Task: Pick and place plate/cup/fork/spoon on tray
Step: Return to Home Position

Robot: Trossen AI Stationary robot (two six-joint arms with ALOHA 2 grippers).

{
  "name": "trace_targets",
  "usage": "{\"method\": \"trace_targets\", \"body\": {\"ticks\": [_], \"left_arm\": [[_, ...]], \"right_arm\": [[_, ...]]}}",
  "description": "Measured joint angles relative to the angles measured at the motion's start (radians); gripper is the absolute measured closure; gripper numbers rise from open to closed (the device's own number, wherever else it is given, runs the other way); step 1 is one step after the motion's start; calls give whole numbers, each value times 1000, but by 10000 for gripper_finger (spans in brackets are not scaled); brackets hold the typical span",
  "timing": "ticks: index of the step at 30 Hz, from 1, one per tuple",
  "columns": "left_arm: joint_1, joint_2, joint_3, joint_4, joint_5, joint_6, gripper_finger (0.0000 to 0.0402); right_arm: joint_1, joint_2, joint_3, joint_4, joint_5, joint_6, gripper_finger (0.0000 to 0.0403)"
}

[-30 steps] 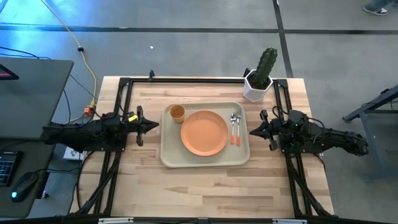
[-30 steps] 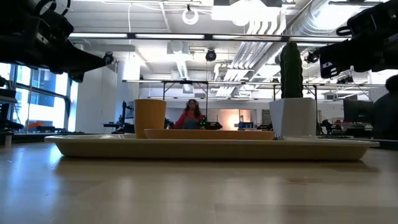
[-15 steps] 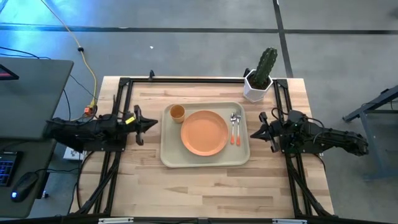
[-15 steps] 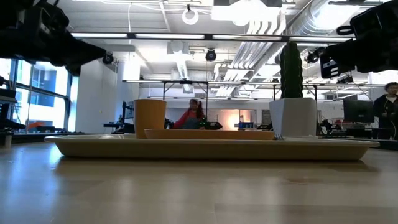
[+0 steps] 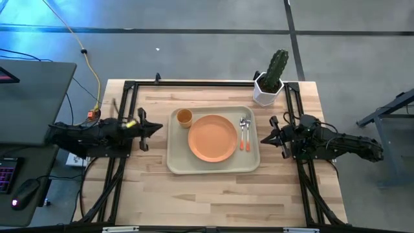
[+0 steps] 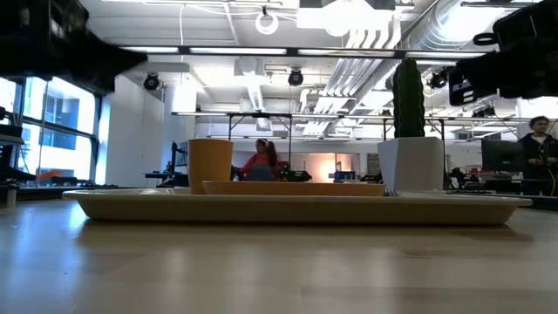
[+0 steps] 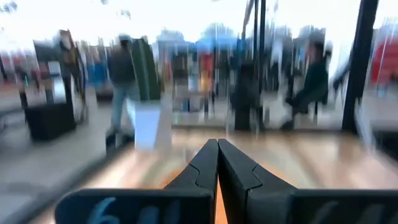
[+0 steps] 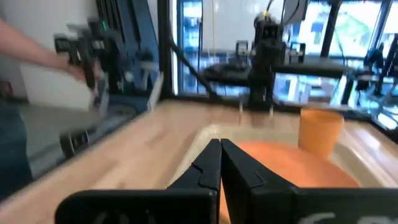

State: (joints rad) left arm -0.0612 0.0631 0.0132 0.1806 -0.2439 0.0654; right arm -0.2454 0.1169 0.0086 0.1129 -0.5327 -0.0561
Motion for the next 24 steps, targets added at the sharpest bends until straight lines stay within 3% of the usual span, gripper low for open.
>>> {"method": "trace_targets", "body": {"ticks": [4, 9, 12, 16, 20, 24], "left_arm": [[0, -1, 0, 127, 2, 7, 401], [0, -1, 0, 16, -2, -43, 401], [0, 1, -1, -42, 1, -102, 401], [0, 2, -1, -27, 27, -114, 401], [-10, 4, -1, -61, 119, -92, 401], [-11, -7, -1, -14, 3, 1, 401]], "right_arm": [[12, 0, 0, 116, 0, 96, 403], [20, 0, 0, 141, 14, 76, 403], [20, 0, 0, 140, 81, 61, 403], [27, 0, 0, 180, 105, 167, 403], [31, 0, 0, 210, 175, 304, 403], [34, -1, 0, 233, 200, 415, 403]]}}
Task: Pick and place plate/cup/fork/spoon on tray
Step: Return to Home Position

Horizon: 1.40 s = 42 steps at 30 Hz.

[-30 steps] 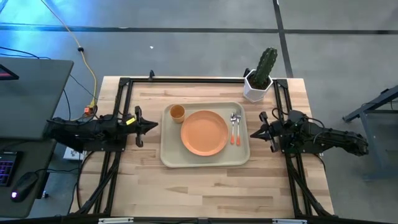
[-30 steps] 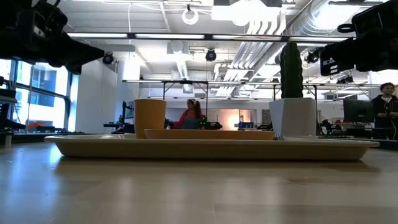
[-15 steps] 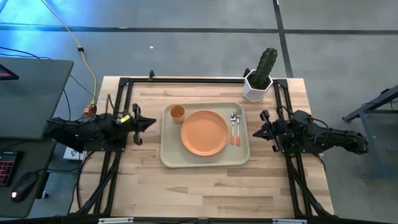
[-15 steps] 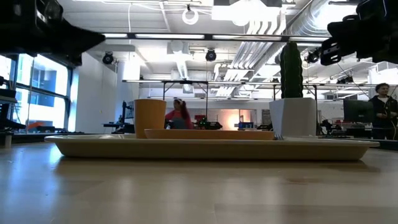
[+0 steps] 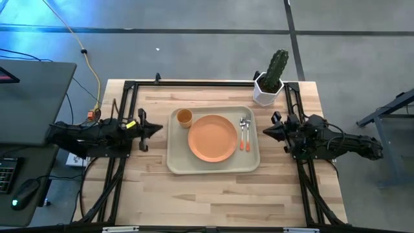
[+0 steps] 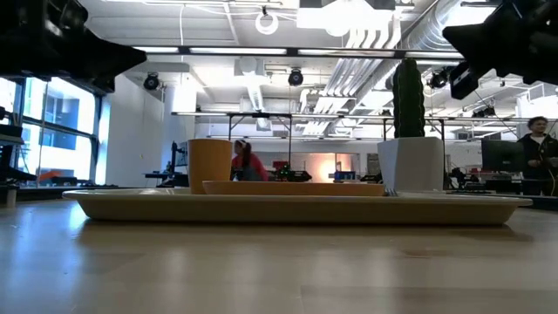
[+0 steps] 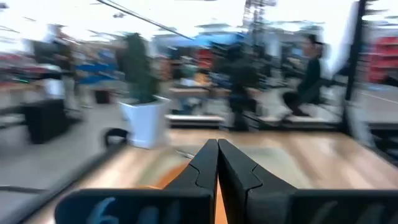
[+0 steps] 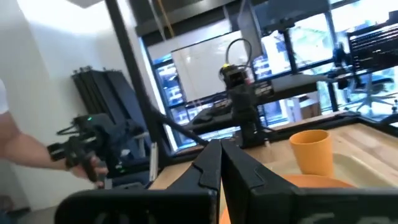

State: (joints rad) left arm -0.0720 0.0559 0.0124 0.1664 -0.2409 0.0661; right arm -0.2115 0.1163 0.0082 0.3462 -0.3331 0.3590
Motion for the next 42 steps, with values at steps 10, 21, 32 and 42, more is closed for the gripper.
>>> {"method": "trace_targets", "body": {"ticks": [10, 21, 32, 42], "left_arm": [[-1, 0, 0, 15, 18, -63, 401], [-2, 3, 0, 41, 117, -359, 401], [-1, 3, 0, 51, 123, -293, 401], [14, 3, 1, -40, -20, -135, 401]], "right_arm": [[5, 1, 0, -11, 47, -99, 403], [5, 1, 0, 19, 83, -272, 403], [5, 1, 0, 70, -22, -287, 403], [5, 1, 0, -43, -104, -317, 403]]}}
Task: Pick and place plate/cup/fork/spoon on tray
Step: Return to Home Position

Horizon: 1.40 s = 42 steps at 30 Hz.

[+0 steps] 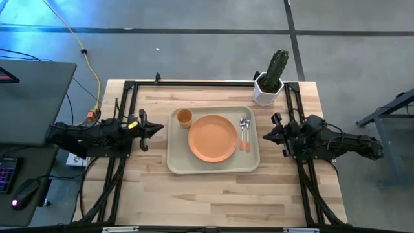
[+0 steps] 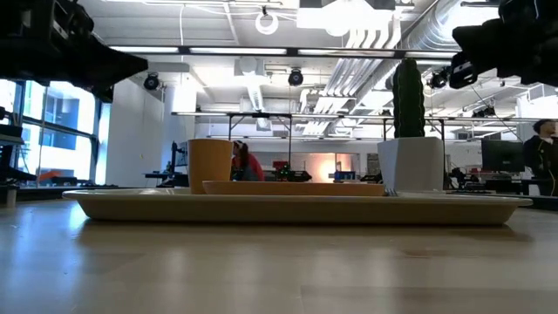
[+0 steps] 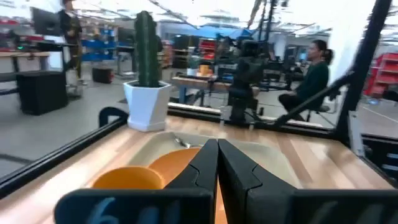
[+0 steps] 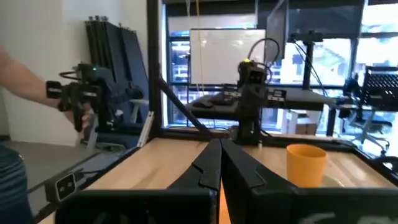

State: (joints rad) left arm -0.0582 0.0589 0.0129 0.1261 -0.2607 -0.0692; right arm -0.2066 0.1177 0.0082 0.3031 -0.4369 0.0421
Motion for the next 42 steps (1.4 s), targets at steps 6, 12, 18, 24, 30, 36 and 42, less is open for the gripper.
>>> {"method": "trace_targets", "body": {"ticks": [6, 12, 18, 24, 30, 36, 42], "left_arm": [[-1, 0, 0, -21, 18, -49, 401], [-1, 0, 0, -25, 19, -52, 401], [-1, 0, 0, -25, 19, -52, 401], [-1, 0, 0, -25, 18, -51, 401], [-1, 0, 0, -25, 18, -51, 401], [-1, 0, 0, -25, 18, -51, 401], [-1, 0, 0, -25, 19, -51, 401]], "right_arm": [[0, 0, 0, -41, 18, 96, 402], [0, 0, 0, -77, 18, 133, 402], [0, 0, 0, -97, 18, 135, 402], [0, 0, 0, -97, 18, 135, 402], [0, 0, 0, -97, 19, 135, 402], [0, 0, 0, -97, 19, 136, 402], [0, 0, 0, -97, 19, 136, 402]]}}
